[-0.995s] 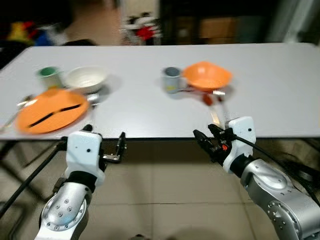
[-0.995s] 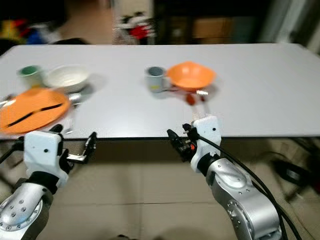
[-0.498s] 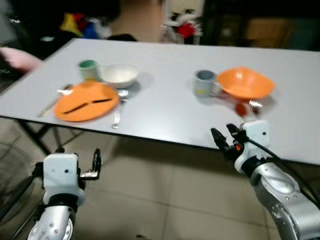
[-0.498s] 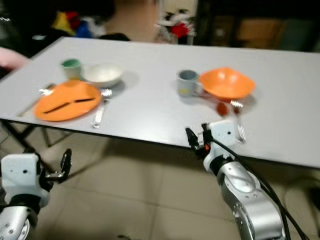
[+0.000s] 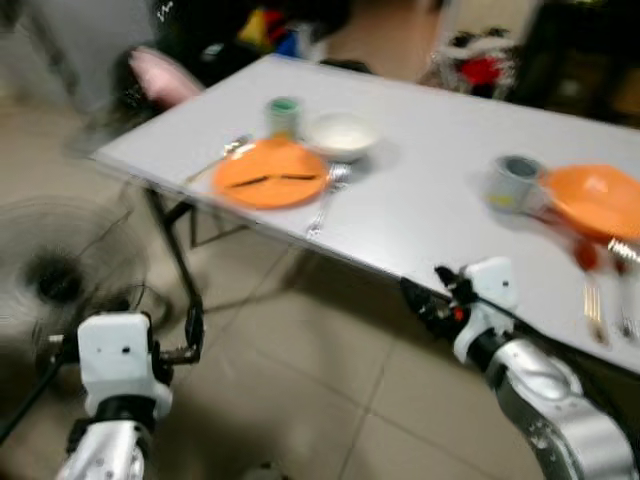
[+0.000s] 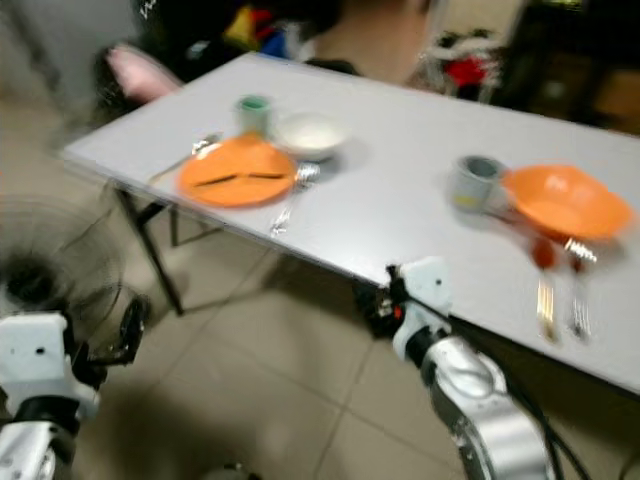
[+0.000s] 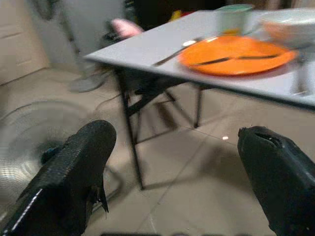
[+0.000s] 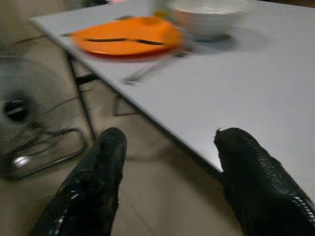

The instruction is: Setting the table

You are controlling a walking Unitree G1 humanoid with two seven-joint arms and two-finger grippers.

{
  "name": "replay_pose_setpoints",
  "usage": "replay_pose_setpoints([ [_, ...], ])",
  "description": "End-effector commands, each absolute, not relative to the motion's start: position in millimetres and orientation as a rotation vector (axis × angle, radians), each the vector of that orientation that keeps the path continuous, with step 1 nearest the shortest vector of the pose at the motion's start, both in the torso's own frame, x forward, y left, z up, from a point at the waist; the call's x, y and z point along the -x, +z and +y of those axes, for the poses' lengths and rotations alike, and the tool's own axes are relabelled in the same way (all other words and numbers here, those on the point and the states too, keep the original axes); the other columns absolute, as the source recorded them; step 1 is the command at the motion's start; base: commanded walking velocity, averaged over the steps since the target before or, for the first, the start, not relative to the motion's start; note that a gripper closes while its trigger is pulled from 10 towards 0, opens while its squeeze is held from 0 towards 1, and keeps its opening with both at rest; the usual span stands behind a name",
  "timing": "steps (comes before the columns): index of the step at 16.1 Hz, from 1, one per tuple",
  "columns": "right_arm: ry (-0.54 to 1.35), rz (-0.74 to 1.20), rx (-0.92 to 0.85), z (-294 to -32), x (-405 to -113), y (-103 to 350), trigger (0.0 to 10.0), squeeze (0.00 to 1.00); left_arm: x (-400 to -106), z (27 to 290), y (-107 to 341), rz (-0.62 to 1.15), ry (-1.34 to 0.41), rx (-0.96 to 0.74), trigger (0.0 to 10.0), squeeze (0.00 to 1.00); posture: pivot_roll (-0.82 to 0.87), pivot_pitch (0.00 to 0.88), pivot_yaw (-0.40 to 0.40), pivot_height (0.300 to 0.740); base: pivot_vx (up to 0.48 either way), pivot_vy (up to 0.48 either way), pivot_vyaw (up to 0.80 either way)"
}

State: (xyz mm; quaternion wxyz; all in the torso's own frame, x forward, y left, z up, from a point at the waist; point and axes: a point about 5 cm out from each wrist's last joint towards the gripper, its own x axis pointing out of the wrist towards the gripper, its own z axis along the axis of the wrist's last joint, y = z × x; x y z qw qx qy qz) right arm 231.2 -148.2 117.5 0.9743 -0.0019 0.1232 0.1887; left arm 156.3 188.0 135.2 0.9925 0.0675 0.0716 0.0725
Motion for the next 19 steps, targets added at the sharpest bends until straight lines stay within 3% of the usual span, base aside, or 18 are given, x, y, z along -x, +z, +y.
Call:
replay_pose_setpoints([
  [1, 0.38, 0.232, 0.002, -152.7, -232.0, 120.5, 10.0, 1.0, -158.4, 185.7, 136.6, 0.133, 0.128, -0.159, 10.0, 1.0, -0.01, 0.025, 0.012, 0.74, 0.0, 0.0, 0.8],
  [5, 0.372, 0.229, -0.018, -154.4, -229.1, 119.0, 10.0, 1.0, -163.2, 183.5, 140.8, 0.108, 0.097, -0.212, 10.0, 1.0, -0.02, 0.026, 0.028, 0.74, 0.0, 0.0, 0.8],
  [6, 0.37, 0.228, -0.022, -154.3, -227.9, 118.6, 10.0, 1.0, -164.3, 182.0, 140.8, 0.11, 0.082, -0.223, 10.0, 0.78, -0.02, 0.026, 0.031, 0.74, 0.0, 0.0, 0.8],
  [7, 0.369, 0.227, -0.023, -154.2, -227.1, 118.3, 10.0, 1.0, -165.7, 181.3, 141.1, 0.108, 0.076, -0.237, 10.0, 0.0, -0.02, 0.026, 0.036, 0.74, 0.0, 0.0, 0.8],
  [14, 0.315, 0.218, -0.031, -162.2, -217.1, 118.6, 10.0, 1.0, -186.6, 179.2, 146.3, 0.054, 0.05, -0.254, 10.0, 0.0, -0.08, 0.03, 0.105, 0.74, 0.0, 0.0, 0.8],
  [19, 0.297, 0.201, -0.028, -165.8, -218.9, 123.1, 10.0, 1.0, -191.0, 175.6, 144.7, 0.056, 0.023, -0.23, 10.0, 0.0, -0.09, 0.035, 0.101, 0.74, 0.0, 0.062, 0.8],
])
